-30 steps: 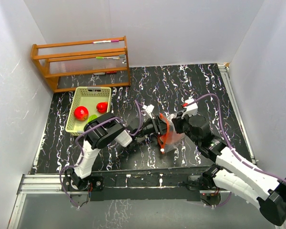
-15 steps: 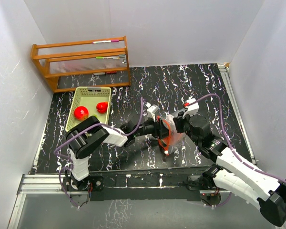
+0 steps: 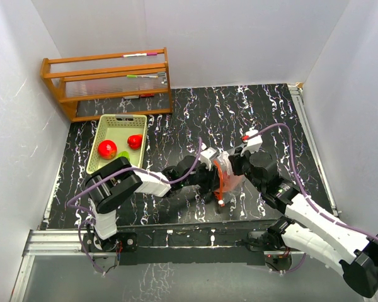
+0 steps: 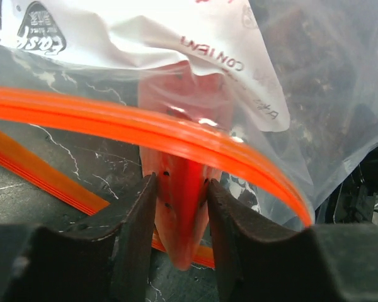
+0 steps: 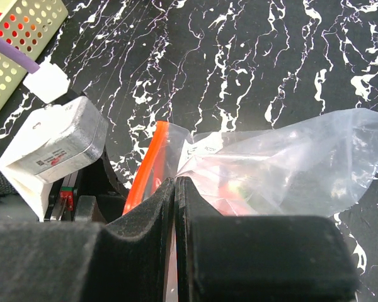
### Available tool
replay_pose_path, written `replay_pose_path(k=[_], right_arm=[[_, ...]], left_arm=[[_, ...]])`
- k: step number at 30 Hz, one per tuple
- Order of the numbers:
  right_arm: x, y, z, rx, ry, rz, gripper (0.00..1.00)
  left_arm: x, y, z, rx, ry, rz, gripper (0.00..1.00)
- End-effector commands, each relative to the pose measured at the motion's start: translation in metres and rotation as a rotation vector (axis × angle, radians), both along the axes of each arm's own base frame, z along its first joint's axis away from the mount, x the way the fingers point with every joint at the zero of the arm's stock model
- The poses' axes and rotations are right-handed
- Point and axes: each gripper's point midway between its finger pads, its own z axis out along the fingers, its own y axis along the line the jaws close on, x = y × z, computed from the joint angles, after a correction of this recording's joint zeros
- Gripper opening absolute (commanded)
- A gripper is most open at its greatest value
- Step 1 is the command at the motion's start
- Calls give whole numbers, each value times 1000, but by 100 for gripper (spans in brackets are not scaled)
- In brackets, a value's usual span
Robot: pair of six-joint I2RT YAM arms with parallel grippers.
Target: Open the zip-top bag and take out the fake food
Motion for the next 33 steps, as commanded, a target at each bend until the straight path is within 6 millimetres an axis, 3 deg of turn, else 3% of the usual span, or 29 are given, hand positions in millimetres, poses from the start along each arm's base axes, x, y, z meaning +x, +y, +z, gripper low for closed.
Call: replay_pose_path(k=[1,6,19,28,33], right_arm=[[8,3,26,41,-60,-13,8],[8,3,24,37,-58,-19,8],[15,-7,13,5,-29,-85,8],[24,-11,-7,-32,47,-126,8],[30,-16,-11,-28,67,-154,8]], left_arm=[[5,-4,26,-25,-59,-1,29],[2,0,29,-28,-56,4,13],[30,52,54,-58,-50,152,11],[60,121,65,-61,4,365,11],[74,146,100,-72,-39,463,11]])
